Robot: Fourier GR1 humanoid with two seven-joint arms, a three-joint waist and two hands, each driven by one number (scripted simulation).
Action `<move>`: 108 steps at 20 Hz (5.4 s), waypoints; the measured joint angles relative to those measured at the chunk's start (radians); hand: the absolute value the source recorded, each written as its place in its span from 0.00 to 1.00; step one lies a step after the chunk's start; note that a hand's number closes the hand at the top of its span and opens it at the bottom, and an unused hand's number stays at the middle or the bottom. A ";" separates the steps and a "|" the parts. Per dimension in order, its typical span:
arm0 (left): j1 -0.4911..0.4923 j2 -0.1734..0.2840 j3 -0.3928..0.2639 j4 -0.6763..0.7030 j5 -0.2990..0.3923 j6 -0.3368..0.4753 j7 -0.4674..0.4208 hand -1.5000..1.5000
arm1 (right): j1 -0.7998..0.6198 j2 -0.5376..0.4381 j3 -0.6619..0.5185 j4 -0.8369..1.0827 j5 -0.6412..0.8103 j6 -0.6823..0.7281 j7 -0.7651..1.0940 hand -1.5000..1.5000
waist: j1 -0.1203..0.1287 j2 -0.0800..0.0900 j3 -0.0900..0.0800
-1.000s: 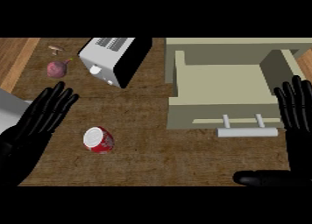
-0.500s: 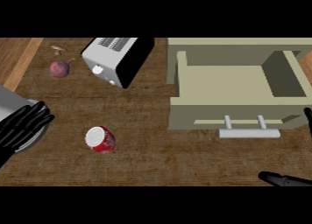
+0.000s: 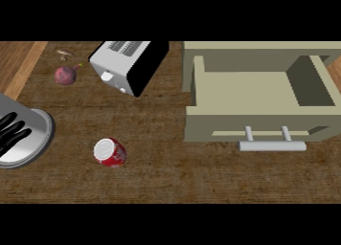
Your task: Pick up the can, place it into the drawer and close the drawer
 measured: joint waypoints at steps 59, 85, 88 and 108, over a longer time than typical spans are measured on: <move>-0.312 -0.275 -0.107 0.988 -0.648 0.032 -0.499 0.00 | 0.115 0.051 -0.427 -0.027 -0.286 0.411 0.028 0.00 | -0.008 0.002 -0.001; -0.525 -0.357 -0.116 1.510 -0.764 0.052 -0.736 1.00 | 0.124 0.094 -0.495 -0.108 -0.367 0.449 0.132 0.00 | -0.009 0.002 0.000; -0.549 -0.366 -0.121 1.514 -0.749 0.012 -0.697 1.00 | 0.125 0.097 -0.487 -0.112 -0.365 0.448 0.142 0.00 | -0.008 0.002 -0.001; -0.531 -0.507 0.031 1.149 -0.513 0.428 -0.594 1.00 | 0.171 0.108 -0.469 -0.144 -0.373 0.414 0.133 0.00 | 0.006 -0.005 0.001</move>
